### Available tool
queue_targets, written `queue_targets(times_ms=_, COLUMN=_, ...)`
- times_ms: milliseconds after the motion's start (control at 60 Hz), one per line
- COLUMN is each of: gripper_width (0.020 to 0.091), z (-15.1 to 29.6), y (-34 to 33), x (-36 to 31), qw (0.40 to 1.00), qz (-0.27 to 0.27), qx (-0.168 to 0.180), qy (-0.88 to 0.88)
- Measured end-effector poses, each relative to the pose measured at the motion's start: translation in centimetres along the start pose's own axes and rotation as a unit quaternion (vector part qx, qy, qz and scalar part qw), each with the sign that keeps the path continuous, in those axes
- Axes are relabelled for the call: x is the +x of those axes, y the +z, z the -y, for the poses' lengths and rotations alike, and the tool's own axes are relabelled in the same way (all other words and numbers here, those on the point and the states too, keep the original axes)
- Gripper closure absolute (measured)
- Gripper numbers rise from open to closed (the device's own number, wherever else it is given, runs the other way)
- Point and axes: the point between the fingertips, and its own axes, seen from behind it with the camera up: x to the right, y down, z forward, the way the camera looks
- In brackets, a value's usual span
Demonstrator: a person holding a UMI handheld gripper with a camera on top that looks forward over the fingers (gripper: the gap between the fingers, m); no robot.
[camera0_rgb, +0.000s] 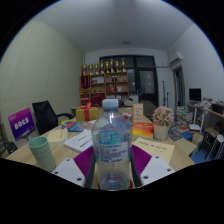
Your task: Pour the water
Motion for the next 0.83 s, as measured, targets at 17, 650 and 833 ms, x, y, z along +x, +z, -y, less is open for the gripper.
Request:
queue_targets(times_ms=17, gripper_width=0.0504, z=0.0, y=0.1, x=0.0, qw=1.0, qz=0.001, qx=-0.003, qy=-0.001)
queue_targets(times_ms=650, gripper_width=0.0276, z=3.8, y=-24.5, x=-8.3, qw=0.99, qz=-0.094, qx=-0.106, qy=0.019)
queue_targets(times_ms=833, gripper_width=0.0284, z=7.5, y=-33.9, x=-14.7, qw=0.986, qz=-0.12, qx=-0.112, qy=0.024)
